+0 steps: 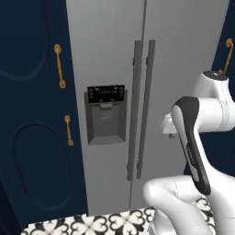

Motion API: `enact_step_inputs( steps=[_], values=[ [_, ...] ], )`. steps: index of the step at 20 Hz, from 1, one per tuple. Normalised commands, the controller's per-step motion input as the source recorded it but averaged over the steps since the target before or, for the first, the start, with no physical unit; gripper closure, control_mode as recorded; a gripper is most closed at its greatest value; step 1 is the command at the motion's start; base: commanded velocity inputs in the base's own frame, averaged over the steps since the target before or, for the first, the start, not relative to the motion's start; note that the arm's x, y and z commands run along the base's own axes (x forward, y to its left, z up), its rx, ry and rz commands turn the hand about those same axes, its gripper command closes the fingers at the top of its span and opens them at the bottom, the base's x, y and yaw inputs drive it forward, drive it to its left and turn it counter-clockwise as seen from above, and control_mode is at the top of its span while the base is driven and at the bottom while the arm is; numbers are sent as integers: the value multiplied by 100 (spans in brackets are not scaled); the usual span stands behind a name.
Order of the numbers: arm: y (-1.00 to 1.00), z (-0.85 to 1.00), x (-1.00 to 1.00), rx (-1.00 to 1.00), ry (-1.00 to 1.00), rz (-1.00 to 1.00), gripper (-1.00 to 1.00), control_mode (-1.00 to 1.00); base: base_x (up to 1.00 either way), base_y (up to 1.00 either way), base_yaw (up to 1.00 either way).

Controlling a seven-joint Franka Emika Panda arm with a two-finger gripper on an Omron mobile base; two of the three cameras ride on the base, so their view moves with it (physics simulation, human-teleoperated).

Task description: Grab a lemon wedge from the fridge and one ice cube from the ice bowl, and put them in the glass of lemonade.

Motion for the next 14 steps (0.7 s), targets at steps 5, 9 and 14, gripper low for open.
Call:
enact_step_inputs(
  steps=[5, 9, 14],
  values=[
    [0, 0, 0, 0, 0, 0, -100, 100, -5, 3, 1],
    [0, 0, 0, 0, 0, 0, -100, 100, 36, 37, -5],
    [0, 0, 0, 0, 0, 0, -100, 100, 15, 18, -16]
  ],
)
